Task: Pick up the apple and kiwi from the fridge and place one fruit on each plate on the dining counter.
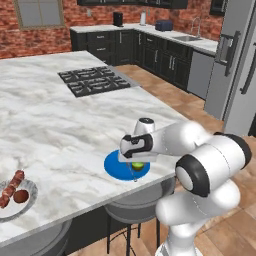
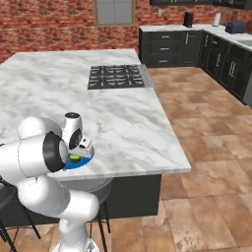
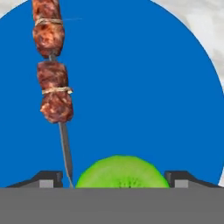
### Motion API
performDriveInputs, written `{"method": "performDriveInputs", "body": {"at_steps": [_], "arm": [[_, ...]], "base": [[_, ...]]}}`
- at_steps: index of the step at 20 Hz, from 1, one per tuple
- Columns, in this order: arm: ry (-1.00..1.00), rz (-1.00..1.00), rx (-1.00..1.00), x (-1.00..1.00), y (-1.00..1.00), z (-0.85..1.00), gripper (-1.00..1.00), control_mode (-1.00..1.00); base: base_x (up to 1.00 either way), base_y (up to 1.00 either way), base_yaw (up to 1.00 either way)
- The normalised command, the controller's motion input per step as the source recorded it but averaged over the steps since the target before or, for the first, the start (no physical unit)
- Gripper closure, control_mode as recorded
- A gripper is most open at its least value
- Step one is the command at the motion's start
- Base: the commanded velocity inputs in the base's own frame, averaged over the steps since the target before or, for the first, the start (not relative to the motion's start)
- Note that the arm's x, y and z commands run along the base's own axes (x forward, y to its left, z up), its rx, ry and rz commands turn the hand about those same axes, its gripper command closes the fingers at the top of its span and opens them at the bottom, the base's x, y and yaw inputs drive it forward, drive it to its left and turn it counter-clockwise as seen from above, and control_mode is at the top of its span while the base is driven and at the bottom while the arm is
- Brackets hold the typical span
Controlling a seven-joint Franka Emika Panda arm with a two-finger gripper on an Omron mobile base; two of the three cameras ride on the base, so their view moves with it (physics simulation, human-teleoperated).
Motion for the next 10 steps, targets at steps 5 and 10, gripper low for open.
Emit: {"method": "performDriveInputs", "body": {"at_steps": [5,10], "arm": [[-0.07,-0.06,0.00,-0.16,0.00,0.14,-1.00,-1.00],[-0.09,-0.05,0.01,-0.25,-0.02,0.52,-1.00,-1.00]], "base": [[0.00,0.00,0.00],[0.00,0.00,0.00]]}}
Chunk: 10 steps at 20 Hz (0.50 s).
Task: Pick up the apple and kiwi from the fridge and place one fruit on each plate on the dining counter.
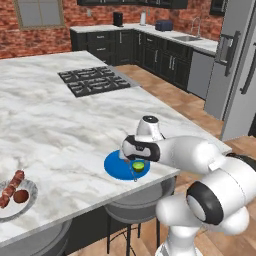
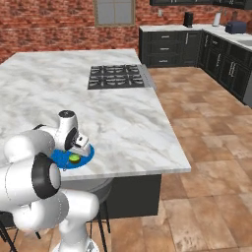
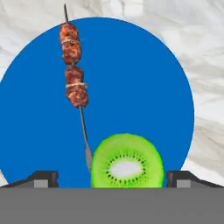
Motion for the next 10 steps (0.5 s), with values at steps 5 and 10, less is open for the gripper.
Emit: {"method": "performDriveInputs", "body": {"at_steps": [5,10], "arm": [[-0.07,-0.01,0.02,-0.30,-0.03,0.73,-1.00,-1.00],[-0.11,0.00,0.04,-0.48,-0.06,0.82,-1.00,-1.00]], "base": [[0.00,0.00,0.00],[0.00,0.00,0.00]]}}
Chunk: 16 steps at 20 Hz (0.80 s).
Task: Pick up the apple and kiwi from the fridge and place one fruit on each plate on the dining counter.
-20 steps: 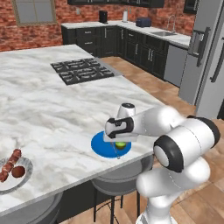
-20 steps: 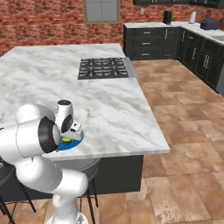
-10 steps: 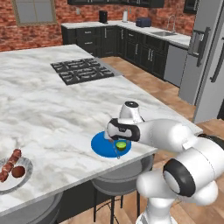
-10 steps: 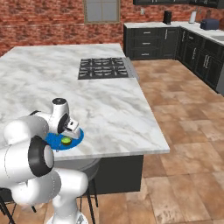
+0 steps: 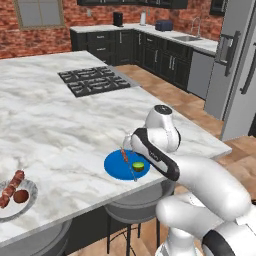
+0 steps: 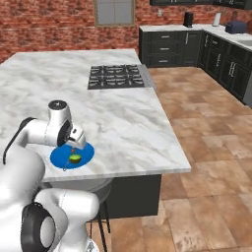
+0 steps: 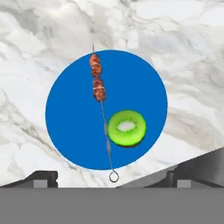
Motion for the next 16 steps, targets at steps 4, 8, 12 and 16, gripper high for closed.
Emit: {"method": "performDriveInputs", "body": {"at_steps": [4,8,12,16], "arm": [[-0.11,0.00,0.06,-0.69,-0.10,0.70,-1.00,-1.00],[-0.08,0.00,0.05,-0.74,-0.15,0.63,-1.00,-1.00],[-0.07,0.00,0.01,-0.57,-0.26,0.73,-1.00,-1.00],[-0.04,-0.01,0.00,-0.23,-0.38,0.89,-1.00,-1.00]], "base": [[0.00,0.00,0.00],[0.00,0.00,0.00],[0.00,0.00,0.00],[0.00,0.00,0.00]]}}
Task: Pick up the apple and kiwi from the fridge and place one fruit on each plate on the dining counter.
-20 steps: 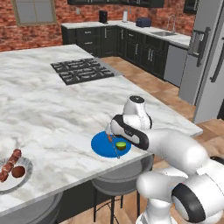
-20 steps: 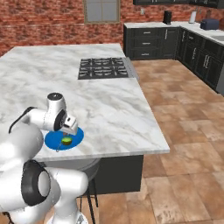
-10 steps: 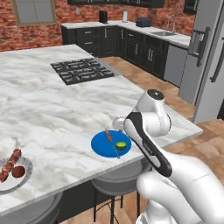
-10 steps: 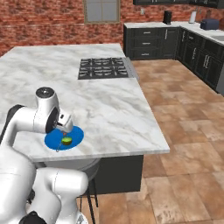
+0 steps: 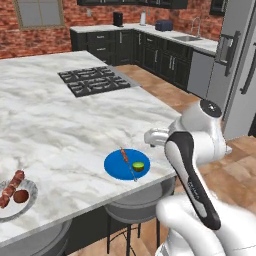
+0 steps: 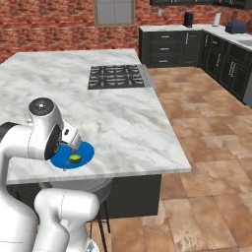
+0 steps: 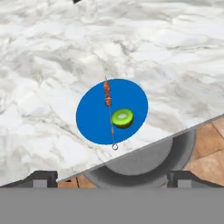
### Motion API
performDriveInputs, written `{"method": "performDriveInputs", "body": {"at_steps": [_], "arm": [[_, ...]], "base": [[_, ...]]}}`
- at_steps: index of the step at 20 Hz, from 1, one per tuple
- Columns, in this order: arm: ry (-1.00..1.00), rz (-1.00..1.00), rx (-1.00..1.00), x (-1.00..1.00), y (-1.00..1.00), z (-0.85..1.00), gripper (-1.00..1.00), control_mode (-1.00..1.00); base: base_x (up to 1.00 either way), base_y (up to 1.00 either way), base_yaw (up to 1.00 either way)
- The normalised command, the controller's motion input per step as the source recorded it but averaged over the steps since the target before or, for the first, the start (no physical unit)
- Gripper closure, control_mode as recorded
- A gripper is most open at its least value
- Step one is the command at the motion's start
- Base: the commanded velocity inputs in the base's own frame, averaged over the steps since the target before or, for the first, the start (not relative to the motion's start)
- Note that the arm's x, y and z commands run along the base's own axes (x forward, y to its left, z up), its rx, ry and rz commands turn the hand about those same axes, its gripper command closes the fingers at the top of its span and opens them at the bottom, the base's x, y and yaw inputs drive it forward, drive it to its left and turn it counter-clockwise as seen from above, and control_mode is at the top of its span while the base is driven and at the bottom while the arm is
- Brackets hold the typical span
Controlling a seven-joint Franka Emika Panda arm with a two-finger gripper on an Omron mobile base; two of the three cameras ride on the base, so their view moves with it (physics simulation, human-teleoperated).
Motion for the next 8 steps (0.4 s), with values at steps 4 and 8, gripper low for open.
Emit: {"method": "performDriveInputs", "body": {"at_steps": [4,8], "arm": [[-0.01,-0.02,0.00,-0.12,-0.39,0.81,-1.00,-1.00],[-0.08,-0.06,0.00,-0.29,-0.32,0.48,-1.00,-1.00]], "base": [[0.00,0.00,0.00],[0.00,0.00,0.00]]}}
